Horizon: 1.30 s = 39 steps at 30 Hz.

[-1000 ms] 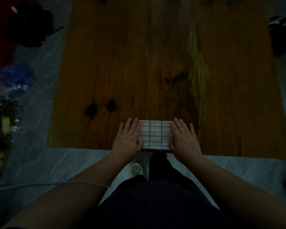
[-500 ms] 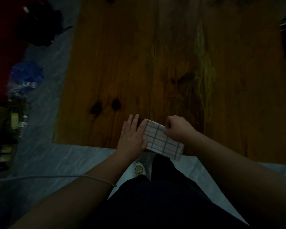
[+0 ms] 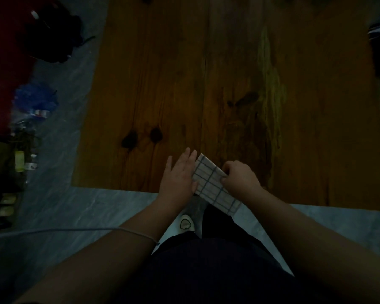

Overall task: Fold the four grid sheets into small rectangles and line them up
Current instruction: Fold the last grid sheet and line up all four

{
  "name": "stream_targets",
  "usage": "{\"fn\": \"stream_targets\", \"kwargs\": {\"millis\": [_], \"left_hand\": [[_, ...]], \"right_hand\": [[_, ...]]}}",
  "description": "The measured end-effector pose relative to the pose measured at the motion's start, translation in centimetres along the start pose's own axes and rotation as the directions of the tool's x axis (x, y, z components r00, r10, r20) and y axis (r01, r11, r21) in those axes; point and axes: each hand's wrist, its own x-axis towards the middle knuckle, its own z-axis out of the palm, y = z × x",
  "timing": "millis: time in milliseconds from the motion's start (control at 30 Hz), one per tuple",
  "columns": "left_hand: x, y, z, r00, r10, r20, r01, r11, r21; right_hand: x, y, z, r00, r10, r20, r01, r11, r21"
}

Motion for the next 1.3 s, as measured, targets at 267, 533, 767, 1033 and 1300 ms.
{"fn": "stream_targets", "kwargs": {"millis": [267,533,767,1033,1300], "left_hand": [[-0.4,0.7,-4.4,0.921,-0.364,0.139,0.326,0.522,-0.789],[-0.9,2.3,-8.2,0.829,-0.148,0.540,0.534,-0.080,-0.842],[-3.4,2.6,-10.6,0.941,-0.170,0.293,0.329,0.248,-0.911],[-6.9,1.9,-13.2,0.964,-0.250,0.086,0.178,0.374,-0.910],[-9.5,0.5,-13.9,0.965,-0.250,-0.079,0.118,0.682,-0.722]], "right_hand": [[-4.0,-1.5,-4.5,0.994,-0.057,0.097,-0.007,0.829,0.560],[-8.2,-2.5,-4.7,0.999,0.016,0.043,-0.045,0.513,0.857],[-11.3,-3.7,-4.1,0.975,0.066,-0.211,0.140,0.552,0.822],[-13.8,-6.0,-3.8,0.952,-0.015,-0.307,0.225,0.713,0.664],[-15.3,-6.4,-2.5,0.878,-0.211,-0.429,0.372,0.866,0.334]]}}
